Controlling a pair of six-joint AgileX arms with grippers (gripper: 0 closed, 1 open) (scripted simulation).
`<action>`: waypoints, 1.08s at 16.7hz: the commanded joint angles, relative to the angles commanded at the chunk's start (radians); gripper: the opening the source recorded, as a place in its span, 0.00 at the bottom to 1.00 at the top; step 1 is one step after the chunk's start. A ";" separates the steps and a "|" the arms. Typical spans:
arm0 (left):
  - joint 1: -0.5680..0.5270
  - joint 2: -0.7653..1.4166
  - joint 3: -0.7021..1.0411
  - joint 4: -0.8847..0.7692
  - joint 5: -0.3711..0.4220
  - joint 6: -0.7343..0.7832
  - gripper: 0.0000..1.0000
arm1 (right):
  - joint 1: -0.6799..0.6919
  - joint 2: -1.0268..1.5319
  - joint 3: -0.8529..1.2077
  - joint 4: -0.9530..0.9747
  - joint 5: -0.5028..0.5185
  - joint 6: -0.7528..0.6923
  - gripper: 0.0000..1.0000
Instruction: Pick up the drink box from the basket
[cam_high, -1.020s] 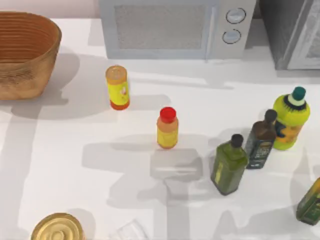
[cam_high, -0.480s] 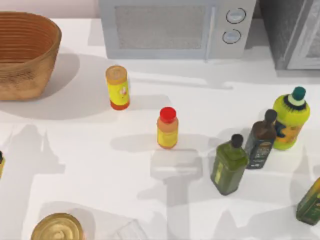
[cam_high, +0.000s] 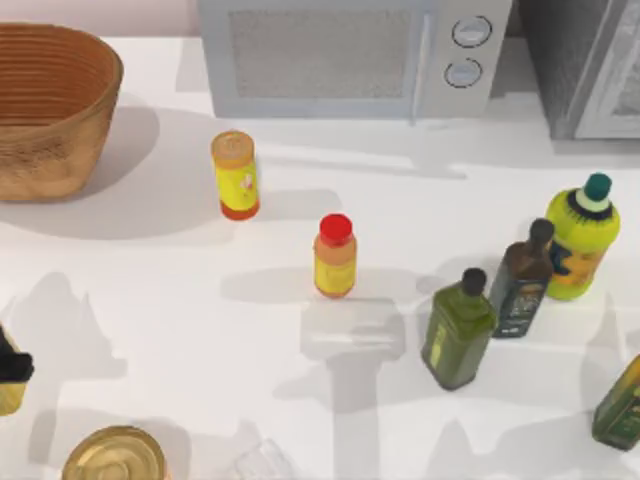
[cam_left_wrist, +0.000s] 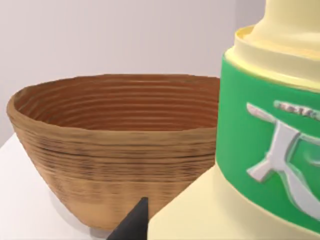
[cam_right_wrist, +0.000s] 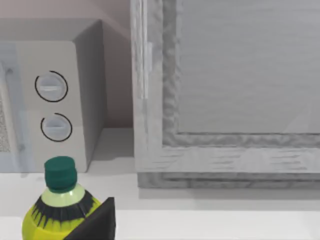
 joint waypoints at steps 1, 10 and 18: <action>0.000 0.000 0.000 0.000 0.000 0.000 0.00 | 0.000 0.000 0.000 0.000 0.000 0.000 1.00; -0.175 0.268 0.101 0.101 -0.268 -0.023 0.00 | 0.000 0.000 0.000 0.000 0.000 0.000 1.00; -0.622 0.903 0.422 0.422 -0.931 -0.051 0.00 | 0.000 0.000 0.000 0.000 0.000 0.000 1.00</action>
